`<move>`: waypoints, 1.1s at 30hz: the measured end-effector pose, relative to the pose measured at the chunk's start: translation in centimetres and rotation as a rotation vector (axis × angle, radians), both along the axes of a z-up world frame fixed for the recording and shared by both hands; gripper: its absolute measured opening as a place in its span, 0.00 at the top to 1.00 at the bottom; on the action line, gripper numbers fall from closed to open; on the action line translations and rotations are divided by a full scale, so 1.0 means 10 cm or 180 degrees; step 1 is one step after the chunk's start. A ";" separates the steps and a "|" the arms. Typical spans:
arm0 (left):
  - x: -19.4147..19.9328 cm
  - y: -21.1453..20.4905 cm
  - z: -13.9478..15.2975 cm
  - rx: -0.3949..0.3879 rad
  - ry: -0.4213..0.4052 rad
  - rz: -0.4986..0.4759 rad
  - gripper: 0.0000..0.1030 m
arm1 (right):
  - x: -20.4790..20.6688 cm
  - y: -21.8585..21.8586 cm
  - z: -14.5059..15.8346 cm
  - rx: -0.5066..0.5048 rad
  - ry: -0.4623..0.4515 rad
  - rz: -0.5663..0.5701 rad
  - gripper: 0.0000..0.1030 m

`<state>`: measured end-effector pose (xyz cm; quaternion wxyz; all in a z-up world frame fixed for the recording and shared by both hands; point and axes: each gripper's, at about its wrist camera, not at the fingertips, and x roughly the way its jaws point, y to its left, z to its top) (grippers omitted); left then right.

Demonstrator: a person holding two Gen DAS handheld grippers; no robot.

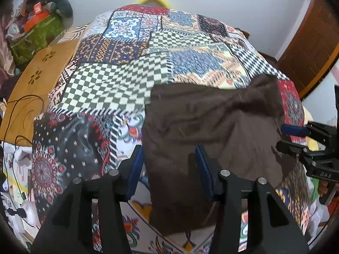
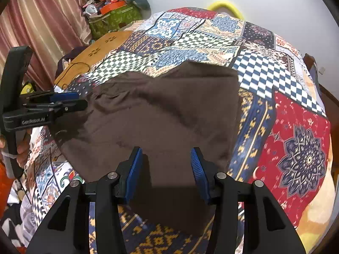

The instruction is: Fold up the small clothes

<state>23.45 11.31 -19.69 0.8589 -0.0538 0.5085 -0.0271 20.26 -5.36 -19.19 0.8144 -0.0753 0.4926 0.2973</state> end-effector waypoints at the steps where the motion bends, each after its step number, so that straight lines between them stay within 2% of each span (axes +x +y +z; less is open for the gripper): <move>1: -0.03 -0.02 -0.02 0.0055 0.0012 -0.0019 0.51 | -0.02 0.01 -0.02 -0.0033 0.0003 0.0003 0.57; 4: -0.09 -0.03 -0.07 0.0199 0.0067 0.0008 0.51 | -0.04 0.00 -0.06 -0.0138 0.0007 -0.0032 0.57; 7: -0.16 0.03 -0.04 0.0213 0.0052 0.0085 0.51 | -0.08 -0.07 -0.04 -0.0167 -0.0013 -0.0105 0.57; 12: -0.30 0.12 0.27 0.0167 -0.0170 0.0228 0.51 | -0.18 -0.19 0.23 -0.0102 -0.0228 -0.0233 0.57; 18: -0.59 0.03 0.90 0.0060 -0.0699 0.0291 0.51 | -0.41 -0.27 0.82 0.0233 -0.0715 -0.0366 0.57; 25: -1.09 -0.33 1.66 -0.0010 -0.1400 0.0130 0.51 | -0.88 -0.29 1.52 0.0678 -0.1393 -0.0450 0.57; 29: -1.41 -0.53 1.96 0.0002 -0.1705 0.0052 0.51 | -1.20 -0.30 1.77 0.0793 -0.1776 -0.0497 0.57; 33: -1.73 -0.71 2.16 0.0119 -0.2040 0.0018 0.42 | -1.46 -0.30 1.92 0.0862 -0.2017 -0.0512 0.54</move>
